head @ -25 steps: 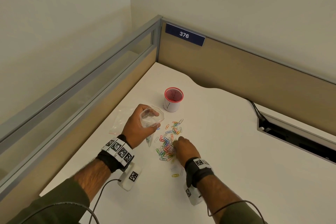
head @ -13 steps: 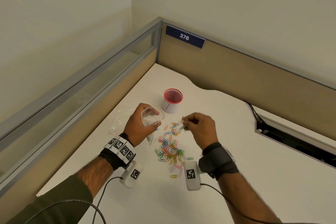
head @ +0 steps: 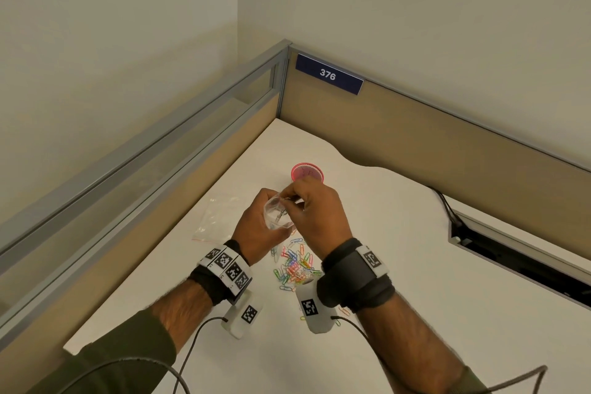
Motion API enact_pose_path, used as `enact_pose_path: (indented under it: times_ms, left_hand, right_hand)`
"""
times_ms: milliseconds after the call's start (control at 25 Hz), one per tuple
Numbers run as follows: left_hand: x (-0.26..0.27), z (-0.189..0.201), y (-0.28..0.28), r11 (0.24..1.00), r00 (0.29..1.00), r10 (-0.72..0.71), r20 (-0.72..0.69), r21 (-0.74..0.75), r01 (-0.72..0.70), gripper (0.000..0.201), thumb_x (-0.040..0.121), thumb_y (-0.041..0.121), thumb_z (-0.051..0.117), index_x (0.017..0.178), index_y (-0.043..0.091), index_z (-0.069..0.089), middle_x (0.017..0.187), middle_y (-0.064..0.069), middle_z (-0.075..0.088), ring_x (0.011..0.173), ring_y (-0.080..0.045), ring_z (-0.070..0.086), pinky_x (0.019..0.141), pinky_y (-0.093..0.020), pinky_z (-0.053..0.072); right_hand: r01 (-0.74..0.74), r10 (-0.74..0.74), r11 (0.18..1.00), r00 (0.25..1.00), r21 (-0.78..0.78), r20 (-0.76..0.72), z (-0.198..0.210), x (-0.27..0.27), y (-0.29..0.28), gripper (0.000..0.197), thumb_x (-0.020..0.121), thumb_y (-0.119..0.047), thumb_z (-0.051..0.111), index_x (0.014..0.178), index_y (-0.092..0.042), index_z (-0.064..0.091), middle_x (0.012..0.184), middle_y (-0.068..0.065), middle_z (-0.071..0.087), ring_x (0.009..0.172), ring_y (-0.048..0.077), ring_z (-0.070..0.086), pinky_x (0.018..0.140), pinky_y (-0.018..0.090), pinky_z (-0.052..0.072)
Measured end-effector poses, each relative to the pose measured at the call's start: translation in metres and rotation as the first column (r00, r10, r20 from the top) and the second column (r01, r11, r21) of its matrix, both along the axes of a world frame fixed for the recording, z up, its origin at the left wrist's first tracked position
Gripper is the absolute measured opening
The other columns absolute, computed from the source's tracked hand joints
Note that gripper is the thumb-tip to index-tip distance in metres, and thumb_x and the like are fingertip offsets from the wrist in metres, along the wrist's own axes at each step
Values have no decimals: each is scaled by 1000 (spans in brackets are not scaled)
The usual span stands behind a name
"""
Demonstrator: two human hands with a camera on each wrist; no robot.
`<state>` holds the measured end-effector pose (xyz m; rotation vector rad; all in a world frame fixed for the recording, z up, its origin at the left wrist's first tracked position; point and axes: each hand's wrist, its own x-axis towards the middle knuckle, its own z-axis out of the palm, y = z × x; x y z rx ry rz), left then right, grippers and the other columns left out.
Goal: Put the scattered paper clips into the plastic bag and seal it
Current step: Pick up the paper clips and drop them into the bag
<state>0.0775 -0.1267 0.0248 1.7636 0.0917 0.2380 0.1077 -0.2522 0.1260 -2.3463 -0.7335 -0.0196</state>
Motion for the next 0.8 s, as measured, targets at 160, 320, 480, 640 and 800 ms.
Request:
enact_pose_path:
  times_ms: [160, 320, 480, 640, 800]
  left_hand:
    - [-1, -1, 1, 1000, 1000, 9, 15, 4, -9, 47, 75, 23, 83, 110, 27, 51, 106, 9, 66, 105, -6, 65, 87, -18, 52]
    - [-1, -2, 7, 1000, 1000, 18, 1, 7, -18, 41, 79, 12, 83, 108, 21, 54, 110, 4, 68, 113, -12, 64, 94, -21, 50]
    - [-5, -1, 16, 999, 999, 42, 7, 13, -42, 38, 81, 9, 81, 108, 16, 55, 109, 2, 67, 112, -10, 63, 88, -6, 45]
    - [-15, -9, 16, 998, 998, 66, -25, 7, -65, 41, 81, 12, 82, 111, 15, 54, 112, -1, 67, 112, -13, 63, 94, -18, 47]
    - [-16, -10, 19, 998, 998, 63, -11, 5, -63, 42, 81, 12, 82, 113, 13, 55, 115, -5, 67, 113, -21, 64, 99, -28, 48]
  right_hand:
    - [-23, 22, 1000, 999, 22, 28, 4, -5, -10, 8, 89, -15, 64, 95, -15, 70, 92, 0, 68, 81, 14, 62, 78, 28, 57]
    - [133, -131, 977, 991, 165, -26, -8, 10, -46, 8, 87, -11, 65, 92, -15, 70, 90, -5, 67, 81, 9, 63, 77, 19, 53]
    - [202, -282, 935, 921, -291, -269, -90, 10, -110, 19, 81, -23, 74, 98, -18, 67, 101, -1, 65, 90, 16, 62, 83, 29, 51]
    - [25, -314, 839, 838, -543, -446, -164, -33, -151, 37, 80, -33, 72, 114, -26, 58, 115, -1, 55, 102, 17, 55, 90, 26, 46]
    - [114, -337, 821, 887, -559, -315, -171, -48, -157, 18, 89, -23, 56, 107, -22, 61, 109, 1, 57, 100, 20, 57, 85, 25, 46]
